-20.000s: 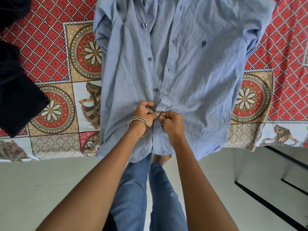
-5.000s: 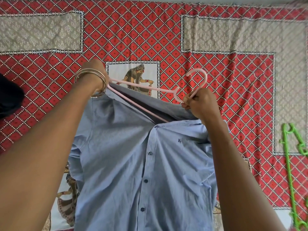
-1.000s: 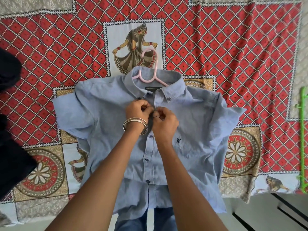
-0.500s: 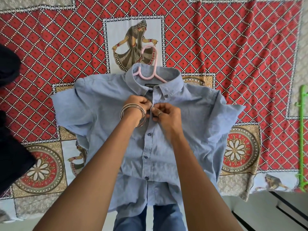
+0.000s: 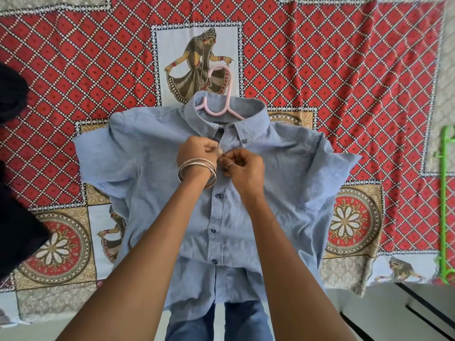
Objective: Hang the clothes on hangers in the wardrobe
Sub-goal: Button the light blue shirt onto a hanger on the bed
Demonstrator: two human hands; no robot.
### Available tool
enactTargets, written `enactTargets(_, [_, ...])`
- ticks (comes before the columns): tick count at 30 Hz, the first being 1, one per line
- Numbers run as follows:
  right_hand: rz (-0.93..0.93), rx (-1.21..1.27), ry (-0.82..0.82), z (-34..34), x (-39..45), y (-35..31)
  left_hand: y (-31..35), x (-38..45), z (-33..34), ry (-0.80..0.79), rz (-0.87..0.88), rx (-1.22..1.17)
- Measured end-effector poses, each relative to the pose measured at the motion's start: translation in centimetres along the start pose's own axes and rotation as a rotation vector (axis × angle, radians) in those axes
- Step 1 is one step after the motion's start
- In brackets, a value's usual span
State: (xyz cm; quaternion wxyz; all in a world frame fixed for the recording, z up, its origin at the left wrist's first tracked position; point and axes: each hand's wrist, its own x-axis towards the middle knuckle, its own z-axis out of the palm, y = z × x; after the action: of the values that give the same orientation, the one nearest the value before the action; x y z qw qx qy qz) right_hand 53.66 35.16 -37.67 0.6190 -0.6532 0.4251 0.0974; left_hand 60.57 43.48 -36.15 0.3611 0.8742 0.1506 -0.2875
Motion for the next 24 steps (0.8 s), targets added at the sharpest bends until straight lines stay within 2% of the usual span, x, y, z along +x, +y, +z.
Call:
enactTargets(3, [0.065, 0.095, -0.077, -0.8, 0.1, -0.4, -0.4, -0.1, 0.5, -0.021, 0.014, -0.063])
enactTargets(7, [0.13, 0.077, -0.222, -1.4, 0.1, -0.7, -1.3, -0.1, 1.0, -0.088, 0.02, -0.139])
enactTargets(9, [0.149, -0.022, -0.248, -1.5, 0.3, -1.0, -1.5, -0.1, 1.0, -0.1, 0.084, -0.085])
enactTargets(11, [0.112, -0.236, -0.244, -1.5, 0.6, -1.5, -1.7, -0.3, 1.0, -0.05, 0.161, 0.065])
enactTargets(13, [0.015, -0.521, -0.15, -1.6, 0.6, -2.1, -1.6, -0.4, 0.6, 0.106, 0.273, 0.178])
enactTargets(14, [-0.052, -0.581, -0.059, -1.7, 0.6, -2.5, -1.3, -0.2, 0.2, 0.203, 0.348, 0.213])
enactTargets(17, [-0.387, -0.555, 0.211, -2.0, 0.5, -4.3, 0.1, 1.1, -0.5, 0.425, 0.573, 0.44])
enactTargets(18, [-0.526, -0.632, 0.278, -2.0, 0.9, -4.7, 0.8, 1.6, -0.7, 0.451, 0.655, 0.517])
enactTargets(20, [-0.693, -0.898, 0.317, -1.4, 2.2, -4.8, 1.9, 2.7, -0.9, 0.33, 0.715, 0.673])
enactTargets(22, [-0.717, -1.102, 0.284, -0.9, 3.2, -4.6, 2.5, 3.4, -0.7, 0.111, 0.645, 0.815])
enactTargets(24, [-0.697, -1.21, 0.22, -1.2, 3.7, -4.5, 2.9, 3.8, -0.6, 0.005, 0.593, 0.922])
